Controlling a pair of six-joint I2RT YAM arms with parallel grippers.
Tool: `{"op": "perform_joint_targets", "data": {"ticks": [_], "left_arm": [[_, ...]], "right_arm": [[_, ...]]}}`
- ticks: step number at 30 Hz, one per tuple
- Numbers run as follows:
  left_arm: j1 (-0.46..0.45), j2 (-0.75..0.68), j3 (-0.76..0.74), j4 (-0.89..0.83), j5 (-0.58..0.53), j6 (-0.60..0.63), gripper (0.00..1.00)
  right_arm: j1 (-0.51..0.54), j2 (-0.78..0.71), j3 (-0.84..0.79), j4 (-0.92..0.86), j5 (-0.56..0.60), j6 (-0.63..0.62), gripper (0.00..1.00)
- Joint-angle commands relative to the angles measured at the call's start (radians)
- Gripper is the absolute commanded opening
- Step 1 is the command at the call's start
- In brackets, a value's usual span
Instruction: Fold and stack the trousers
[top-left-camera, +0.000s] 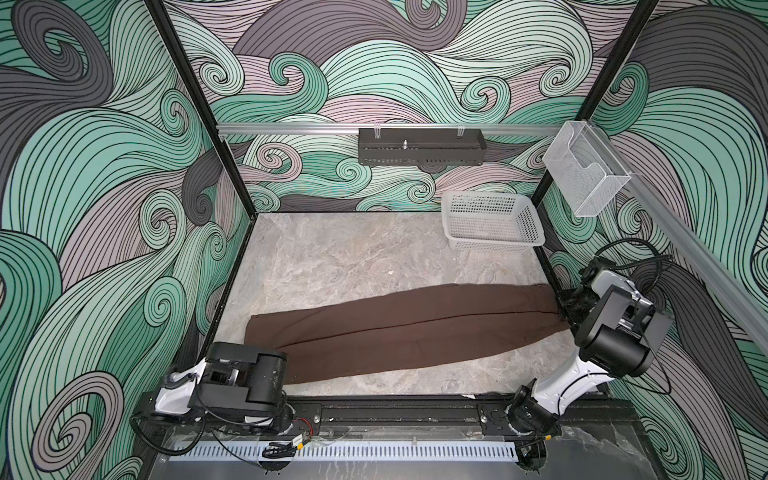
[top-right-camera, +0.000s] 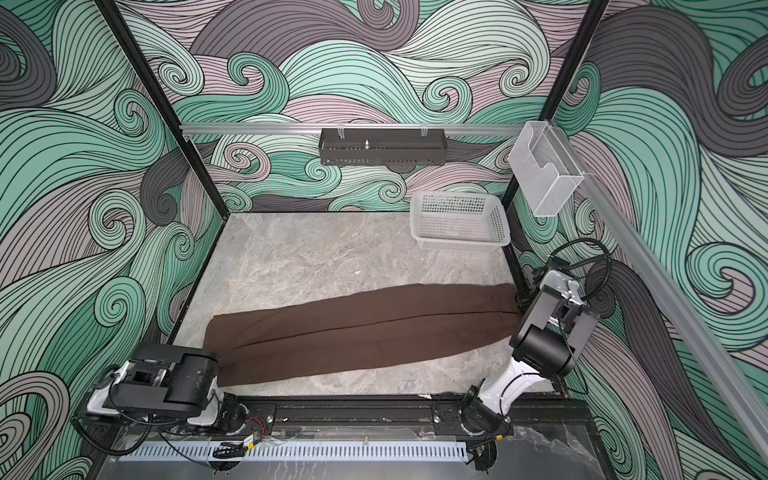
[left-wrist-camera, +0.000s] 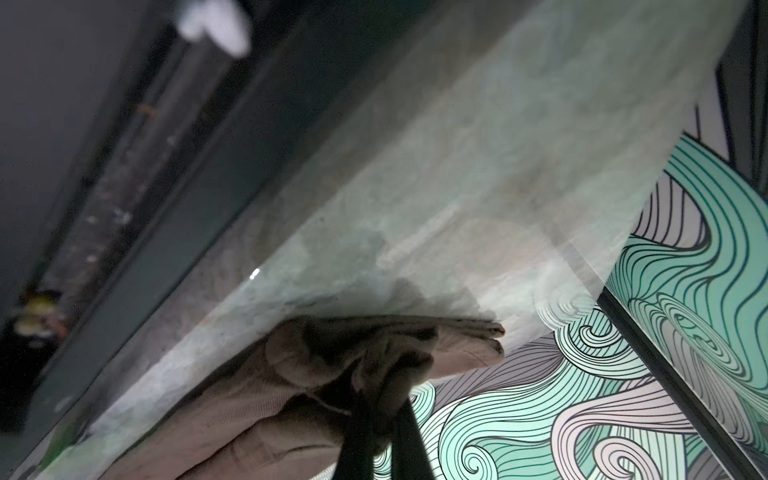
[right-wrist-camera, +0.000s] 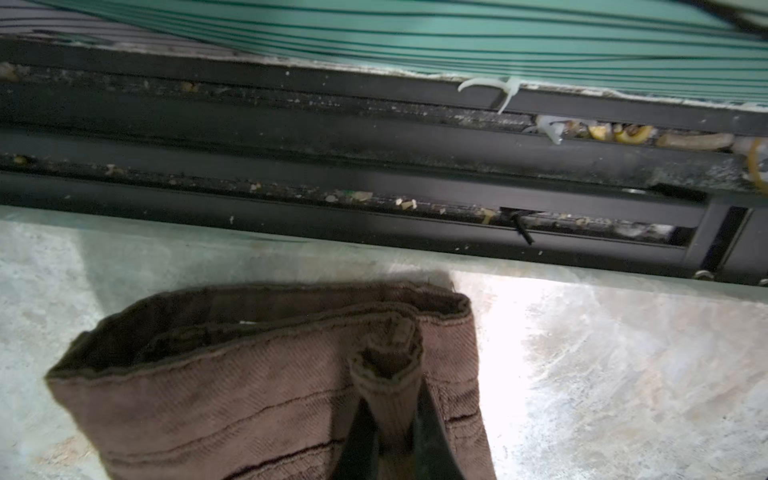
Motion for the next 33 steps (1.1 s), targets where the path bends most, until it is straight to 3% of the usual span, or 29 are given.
{"op": "perform_joint_targets", "data": {"ticks": [1, 8, 12, 13, 18, 21, 25, 33], "left_arm": [[0.033, 0.055, 0.046, 0.058, -0.012, 0.026, 0.0], [0.091, 0.244, 0.064, 0.134, -0.011, 0.05, 0.0], [0.091, 0.287, 0.065, 0.167, 0.031, 0.054, 0.0], [0.091, 0.292, 0.066, 0.172, 0.048, 0.051, 0.0], [0.07, 0.285, 0.072, 0.161, 0.107, 0.053, 0.43], [0.026, 0.239, 0.081, 0.132, 0.133, 0.048, 0.57], [-0.082, 0.109, 0.114, 0.059, 0.143, 0.022, 0.66], [-0.264, -0.099, 0.15, -0.085, 0.133, -0.023, 0.71]], "right_arm": [[-0.022, -0.018, -0.019, -0.022, 0.072, 0.017, 0.02], [-0.043, -0.026, -0.05, -0.023, 0.095, 0.025, 0.05], [-0.043, -0.043, -0.07, -0.024, 0.095, 0.026, 0.13], [-0.043, -0.049, -0.077, -0.023, 0.093, 0.026, 0.19], [-0.044, -0.133, -0.12, -0.019, 0.047, 0.027, 0.49], [-0.04, -0.216, -0.134, -0.026, -0.008, 0.047, 0.61], [-0.01, -0.323, -0.117, -0.067, -0.087, 0.078, 0.78], [0.206, -0.515, -0.094, -0.131, -0.141, 0.115, 0.77]]}}
